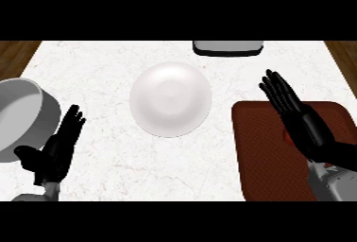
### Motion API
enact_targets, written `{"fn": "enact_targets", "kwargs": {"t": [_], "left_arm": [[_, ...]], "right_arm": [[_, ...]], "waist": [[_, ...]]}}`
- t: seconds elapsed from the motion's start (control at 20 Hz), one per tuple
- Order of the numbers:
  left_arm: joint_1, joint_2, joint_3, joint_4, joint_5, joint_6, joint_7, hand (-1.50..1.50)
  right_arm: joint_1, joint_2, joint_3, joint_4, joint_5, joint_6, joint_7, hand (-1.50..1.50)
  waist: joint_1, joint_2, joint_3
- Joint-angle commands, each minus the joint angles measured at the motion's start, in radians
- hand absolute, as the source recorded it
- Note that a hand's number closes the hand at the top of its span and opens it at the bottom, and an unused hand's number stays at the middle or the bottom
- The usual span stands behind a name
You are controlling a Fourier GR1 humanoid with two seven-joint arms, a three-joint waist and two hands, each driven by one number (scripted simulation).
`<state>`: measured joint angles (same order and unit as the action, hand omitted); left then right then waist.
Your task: Pick the bell pepper from the tray and place it in the plate
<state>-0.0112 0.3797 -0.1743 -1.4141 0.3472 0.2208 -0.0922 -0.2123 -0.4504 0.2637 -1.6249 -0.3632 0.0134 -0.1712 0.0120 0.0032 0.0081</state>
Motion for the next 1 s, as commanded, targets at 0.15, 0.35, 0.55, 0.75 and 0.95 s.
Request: {"fn": "enact_targets", "kwargs": {"t": [0.15, 0.35, 0.55, 0.75, 0.95], "left_arm": [[-0.175, 0.104, 0.023, -0.105, -0.065, -0.030, 0.028, 0.00], [-0.197, 0.100, 0.007, -0.116, -0.076, -0.041, 0.005, 0.00], [-0.274, 0.130, 0.014, -0.120, -0.066, -0.073, 0.057, 0.00], [-0.264, 0.126, 0.026, -0.137, -0.049, -0.075, 0.085, 0.00], [-0.260, 0.114, 0.035, -0.096, -0.074, -0.092, 0.059, 0.00]], "right_arm": [[-0.206, 0.075, -0.073, 0.287, 0.147, -0.211, 0.061, 1.50], [-0.099, -0.197, -0.010, 0.456, 0.440, -0.307, 0.197, 1.50], [-0.147, 0.059, -0.054, 0.591, 0.500, -0.674, 0.280, -1.50], [-0.167, 0.258, -0.099, 0.627, 0.530, -0.947, 0.118, -1.50], [-0.254, 0.305, -0.154, 0.734, 0.542, -1.025, -0.015, -1.50]], "waist": [[0.027, 0.007, -0.007], [-0.003, 0.031, -0.036], [0.025, 0.020, -0.006], [0.019, 0.005, -0.005], [0.006, 0.003, -0.007]]}}
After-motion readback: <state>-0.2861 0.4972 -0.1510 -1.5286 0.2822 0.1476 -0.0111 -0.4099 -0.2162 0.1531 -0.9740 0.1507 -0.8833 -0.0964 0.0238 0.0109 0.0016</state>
